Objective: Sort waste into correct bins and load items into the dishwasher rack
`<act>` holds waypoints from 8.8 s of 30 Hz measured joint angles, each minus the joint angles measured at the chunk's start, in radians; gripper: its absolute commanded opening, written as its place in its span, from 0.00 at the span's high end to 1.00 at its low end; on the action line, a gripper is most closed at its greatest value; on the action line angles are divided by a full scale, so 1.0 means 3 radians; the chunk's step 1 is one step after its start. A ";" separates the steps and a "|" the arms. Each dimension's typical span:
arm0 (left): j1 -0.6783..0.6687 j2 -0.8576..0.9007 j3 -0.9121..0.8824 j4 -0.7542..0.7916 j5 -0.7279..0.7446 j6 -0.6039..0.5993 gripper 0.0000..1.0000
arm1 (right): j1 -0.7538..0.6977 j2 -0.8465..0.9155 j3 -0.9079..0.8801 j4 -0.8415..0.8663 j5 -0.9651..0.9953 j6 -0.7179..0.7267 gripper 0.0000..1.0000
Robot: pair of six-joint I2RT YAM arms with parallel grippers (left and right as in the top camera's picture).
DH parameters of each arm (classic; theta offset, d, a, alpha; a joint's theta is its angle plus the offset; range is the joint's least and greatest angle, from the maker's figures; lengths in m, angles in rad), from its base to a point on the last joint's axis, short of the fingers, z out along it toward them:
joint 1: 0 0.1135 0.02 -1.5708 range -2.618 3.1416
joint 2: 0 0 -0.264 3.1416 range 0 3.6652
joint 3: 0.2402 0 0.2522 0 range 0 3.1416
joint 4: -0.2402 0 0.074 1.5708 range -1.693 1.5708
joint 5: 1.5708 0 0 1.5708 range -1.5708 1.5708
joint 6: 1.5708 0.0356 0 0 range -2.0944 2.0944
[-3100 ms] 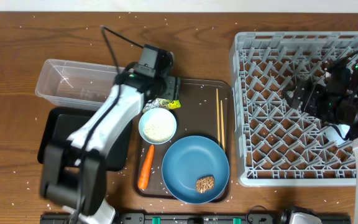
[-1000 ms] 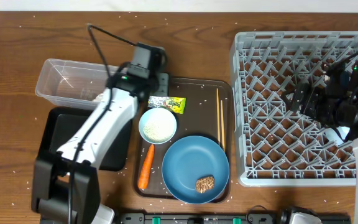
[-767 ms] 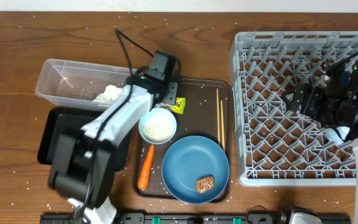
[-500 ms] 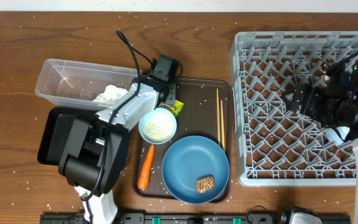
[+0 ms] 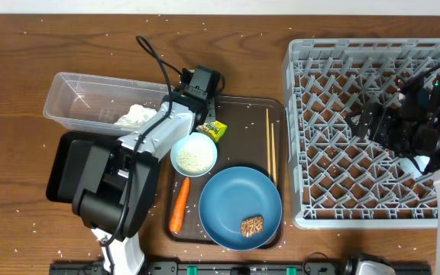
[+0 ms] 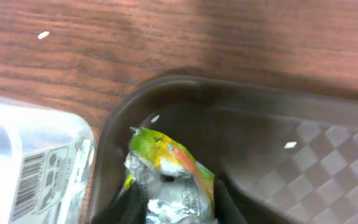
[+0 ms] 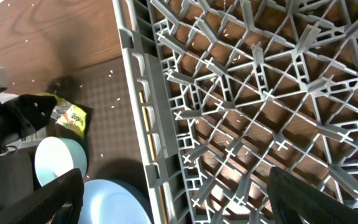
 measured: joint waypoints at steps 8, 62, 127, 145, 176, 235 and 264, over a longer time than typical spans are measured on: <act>-0.0001 0.0006 0.0000 0.0005 0.0051 0.0019 0.94 | 0.0000 0.0000 0.0000 -0.0092 0.0000 -0.0008 0.11; 0.0278 -0.1748 0.0013 -0.2449 0.0416 0.0407 0.31 | 0.0000 0.0001 -0.0009 -0.0146 -0.0001 -0.0084 0.08; -0.0125 -0.1452 -0.1640 -0.1821 0.1429 0.0205 0.94 | 0.0000 0.0001 -0.0013 -0.0072 -0.0001 -0.0084 0.06; 0.0975 -0.1914 -0.0956 -0.2164 0.0682 -0.0281 0.94 | 0.0000 0.0001 -0.0013 -0.0067 0.0000 -0.0084 0.06; 0.1450 -0.2445 -0.1066 -0.1699 0.0676 -0.0746 0.43 | 0.0000 0.0001 -0.0013 -0.0071 0.0000 -0.0123 0.06; 0.0130 -0.0762 -0.1021 -0.0543 0.0778 0.0556 0.94 | 0.0000 0.0001 -0.0013 -0.0071 -0.0001 -0.0134 0.05; 0.0952 -0.2080 -0.0084 -0.3441 -0.1146 -0.0139 0.94 | 0.0000 0.0001 -0.0013 -0.0046 -0.0001 -0.0135 0.04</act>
